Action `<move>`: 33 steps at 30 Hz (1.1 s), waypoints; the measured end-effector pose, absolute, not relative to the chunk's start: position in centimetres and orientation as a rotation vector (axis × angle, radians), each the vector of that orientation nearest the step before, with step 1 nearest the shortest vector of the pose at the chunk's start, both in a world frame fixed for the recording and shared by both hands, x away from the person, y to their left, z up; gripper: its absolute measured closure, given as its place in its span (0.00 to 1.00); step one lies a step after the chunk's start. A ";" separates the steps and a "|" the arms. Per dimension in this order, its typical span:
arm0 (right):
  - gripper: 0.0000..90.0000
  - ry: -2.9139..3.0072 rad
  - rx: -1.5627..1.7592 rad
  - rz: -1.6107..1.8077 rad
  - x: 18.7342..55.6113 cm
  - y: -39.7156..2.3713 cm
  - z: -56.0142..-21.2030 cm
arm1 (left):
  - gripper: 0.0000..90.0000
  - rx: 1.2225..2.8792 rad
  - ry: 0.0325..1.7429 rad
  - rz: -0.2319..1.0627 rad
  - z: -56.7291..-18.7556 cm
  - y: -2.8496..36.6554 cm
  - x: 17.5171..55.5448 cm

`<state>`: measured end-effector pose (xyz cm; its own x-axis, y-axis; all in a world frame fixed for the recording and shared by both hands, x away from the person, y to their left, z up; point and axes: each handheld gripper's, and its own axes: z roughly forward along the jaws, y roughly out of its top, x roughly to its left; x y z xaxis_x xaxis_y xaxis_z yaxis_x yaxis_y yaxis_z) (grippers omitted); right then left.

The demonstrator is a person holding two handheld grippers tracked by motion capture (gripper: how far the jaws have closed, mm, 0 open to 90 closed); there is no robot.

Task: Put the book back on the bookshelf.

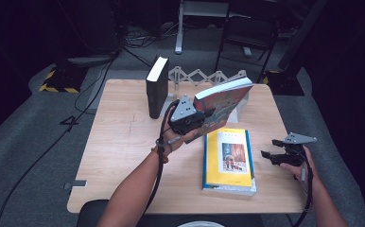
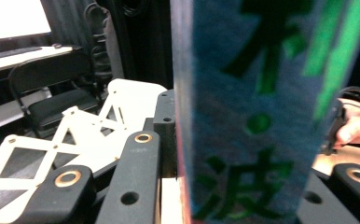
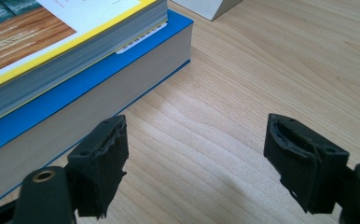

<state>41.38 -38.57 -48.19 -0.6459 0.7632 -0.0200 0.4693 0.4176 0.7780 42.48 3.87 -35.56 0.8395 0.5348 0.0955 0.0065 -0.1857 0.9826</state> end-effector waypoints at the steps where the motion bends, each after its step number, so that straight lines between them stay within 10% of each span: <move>1: 0.25 2.306 1.055 1.088 41.4 -38.6 -48.2 | 0.82 1.705 0.431 0.510 -35.6 4.1 42.6; 33: 0.22 2.364 1.127 1.008 42.0 -38.2 -49.4 | 0.82 1.648 0.715 0.665 -36.9 10.7 46.6</move>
